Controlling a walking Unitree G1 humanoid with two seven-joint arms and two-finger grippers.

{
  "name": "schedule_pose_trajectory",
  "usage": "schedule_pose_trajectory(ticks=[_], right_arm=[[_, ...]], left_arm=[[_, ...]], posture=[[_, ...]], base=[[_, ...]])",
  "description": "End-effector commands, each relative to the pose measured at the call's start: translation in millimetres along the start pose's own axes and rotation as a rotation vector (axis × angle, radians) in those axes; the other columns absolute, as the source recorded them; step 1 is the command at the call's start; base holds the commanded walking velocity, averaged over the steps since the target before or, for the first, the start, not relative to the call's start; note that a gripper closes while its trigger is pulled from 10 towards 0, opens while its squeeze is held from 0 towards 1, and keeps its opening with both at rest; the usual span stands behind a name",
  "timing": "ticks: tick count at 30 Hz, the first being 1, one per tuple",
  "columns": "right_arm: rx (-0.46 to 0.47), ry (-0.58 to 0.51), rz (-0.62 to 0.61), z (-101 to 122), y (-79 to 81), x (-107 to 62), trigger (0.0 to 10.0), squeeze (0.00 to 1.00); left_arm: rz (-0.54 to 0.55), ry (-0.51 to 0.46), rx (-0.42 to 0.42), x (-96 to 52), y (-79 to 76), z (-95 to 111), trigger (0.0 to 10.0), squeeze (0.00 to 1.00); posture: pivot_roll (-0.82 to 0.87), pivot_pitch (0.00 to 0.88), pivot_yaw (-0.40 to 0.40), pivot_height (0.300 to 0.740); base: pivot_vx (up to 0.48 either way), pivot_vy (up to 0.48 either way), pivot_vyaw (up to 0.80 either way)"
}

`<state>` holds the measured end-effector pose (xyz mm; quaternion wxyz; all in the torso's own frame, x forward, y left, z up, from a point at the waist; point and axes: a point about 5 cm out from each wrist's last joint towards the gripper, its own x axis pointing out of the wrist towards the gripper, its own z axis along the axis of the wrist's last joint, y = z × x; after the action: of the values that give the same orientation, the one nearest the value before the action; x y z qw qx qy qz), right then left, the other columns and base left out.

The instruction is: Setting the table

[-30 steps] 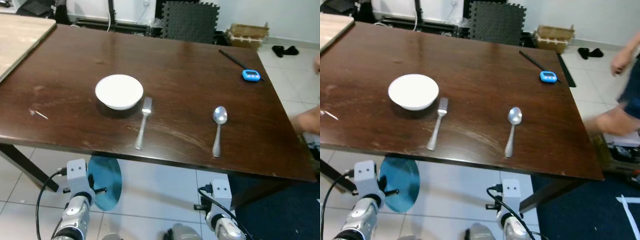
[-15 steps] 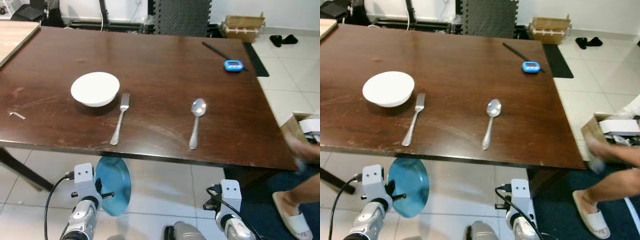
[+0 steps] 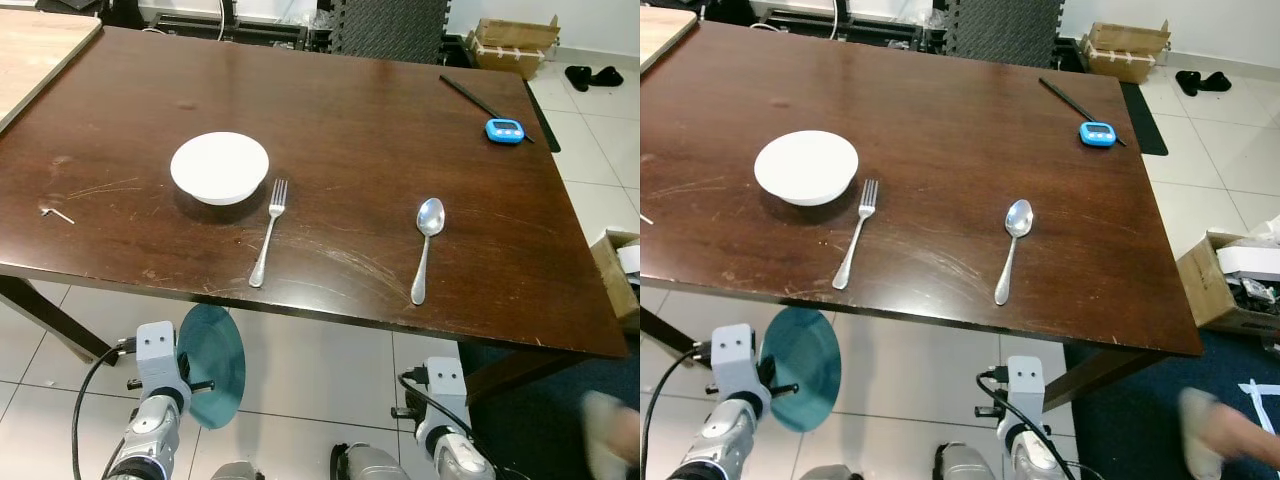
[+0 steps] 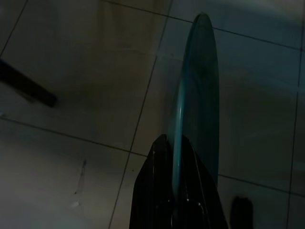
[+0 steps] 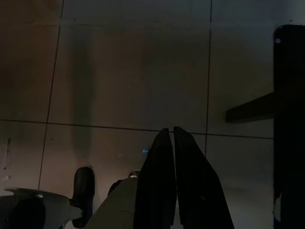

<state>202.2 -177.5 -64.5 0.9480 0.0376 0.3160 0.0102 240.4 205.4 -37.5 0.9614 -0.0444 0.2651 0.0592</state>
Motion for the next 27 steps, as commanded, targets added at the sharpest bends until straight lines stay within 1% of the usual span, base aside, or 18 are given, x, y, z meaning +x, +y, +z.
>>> schedule_pose_trajectory(ticks=[1,7,8,9,10,12,13,14,15,17,18,19,20,21,23,25,26,27], right_arm=[[0.004,0.032,-0.013,-8.5,-3.3,-3.7,10.0,0.0],[0.002,0.035,-0.015,-9.2,-5.4,-4.5,10.0,0.0],[0.001,0.034,-0.015,-9.5,-6.0,-4.9,10.0,0.0],[-0.001,0.032,-0.014,-9.9,-6.6,-5.4,10.0,0.0],[-0.001,0.032,-0.014,-9.9,-6.6,-5.4,10.0,0.0],[-0.004,0.029,-0.011,-10.3,-7.1,-6.0,10.0,0.0],[-0.004,0.029,-0.011,-10.3,-7.1,-6.0,10.0,0.0],[-0.005,0.029,-0.01,-10.5,-7.0,-6.2,10.0,0.0],[-0.007,0.028,-0.008,-10.7,-7.0,-6.3,10.0,0.0],[-0.007,0.028,-0.008,-10.7,-7.0,-6.3,10.0,0.0],[-0.009,0.028,-0.006,-11.0,-6.8,-6.5,10.0,0.0],[-0.009,0.026,-0.005,-11.4,-6.5,-6.9,10.0,0.0],[-0.008,0.025,-0.004,-11.8,-6.5,-7.2,10.0,0.0],[-0.008,0.025,-0.004,-11.8,-6.5,-7.2,10.0,0.0],[-0.008,0.024,-0.004,-13.0,-6.8,-8.1,10.0,0.0],[-0.008,0.025,-0.003,-13.7,-7.1,-8.6,10.0,0.0],[-0.008,0.025,-0.003,-13.7,-7.1,-8.6,10.0,0.0],[-0.008,0.026,-0.002,-14.2,-7.3,-8.9,10.0,0.0]], left_arm=[[-0.01,0.041,0.024,-3.6,-0.9,-10.3,10.0,0.0],[0.007,0.051,0.04,-5.6,8.0,-12.2,10.0,0.0],[-0.008,0.057,0.06,-6.4,11.1,-12.6,10.0,0.0],[-0.052,0.061,0.124,-7.7,12.8,-13.2,10.0,0.0],[-0.052,0.061,0.124,-7.7,12.8,-13.2,10.0,0.0],[-0.12,0.081,0.233,-10.2,14.8,-15.8,10.0,0.0],[-0.12,0.081,0.233,-10.2,14.8,-15.8,10.0,0.0],[-0.17,0.099,0.333,-12.2,15.7,-18.5,10.0,0.0],[-0.242,0.129,0.487,-15.0,16.3,-22.8,10.0,0.0],[-0.242,0.129,0.487,-15.0,16.3,-22.8,10.0,0.0],[-0.309,0.15,0.615,-18.1,16.6,-26.9,10.0,0.0],[-0.417,0.132,0.763,-21.5,14.7,-26.5,10.0,0.0],[-0.497,0.112,0.85,-24.2,12.6,-25.4,10.0,0.0],[-0.497,0.112,0.85,-24.2,12.6,-25.4,10.0,0.0],[-0.622,0.041,0.945,-29.3,9.3,-17.8,10.0,0.0],[-0.676,-0.008,0.961,-32.3,8.0,-11.7,10.0,0.0],[-0.676,-0.008,0.961,-32.3,8.0,-11.7,10.0,0.0],[-0.722,-0.058,0.973,-35.2,6.8,-4.9,10.0,0.0]], posture=[[0.04,0.032,0.01,0.74],[0.04,0.037,0.007,0.74],[0.04,0.04,0.005,0.74],[0.04,0.04,0.005,0.74],[0.04,0.04,0.005,0.74],[0.04,0.043,0.004,0.74],[0.04,0.043,0.004,0.74],[0.04,0.047,0.002,0.74],[0.04,0.047,0.002,0.74],[0.04,0.047,0.002,0.74],[0.05,0.05,0.002,0.74],[0.04,0.052,0.007,0.74],[0.04,0.052,0.007,0.74],[0.04,0.052,0.007,0.74],[0.05,0.055,0.006,0.74],[0.05,0.056,0.004,0.74],[0.05,0.056,0.004,0.74],[0.05,0.056,0.004,0.74]], base=[[0.0,0.0,0.0],[0.0,0.0,0.0],[0.0,0.0,0.0],[0.0,0.0,0.0],[0.0,0.0,0.0],[0.0,0.0,0.0],[0.0,0.0,0.0],[0.0,0.0,0.0],[0.0,0.0,0.0],[0.0,0.0,0.0],[0.0,0.0,0.0],[0.0,0.0,0.0],[0.0,0.0,0.0],[0.0,0.0,0.0],[0.0,0.0,0.0],[0.0,0.0,0.0],[0.0,0.0,0.0],[0.0,0.0,0.0]])
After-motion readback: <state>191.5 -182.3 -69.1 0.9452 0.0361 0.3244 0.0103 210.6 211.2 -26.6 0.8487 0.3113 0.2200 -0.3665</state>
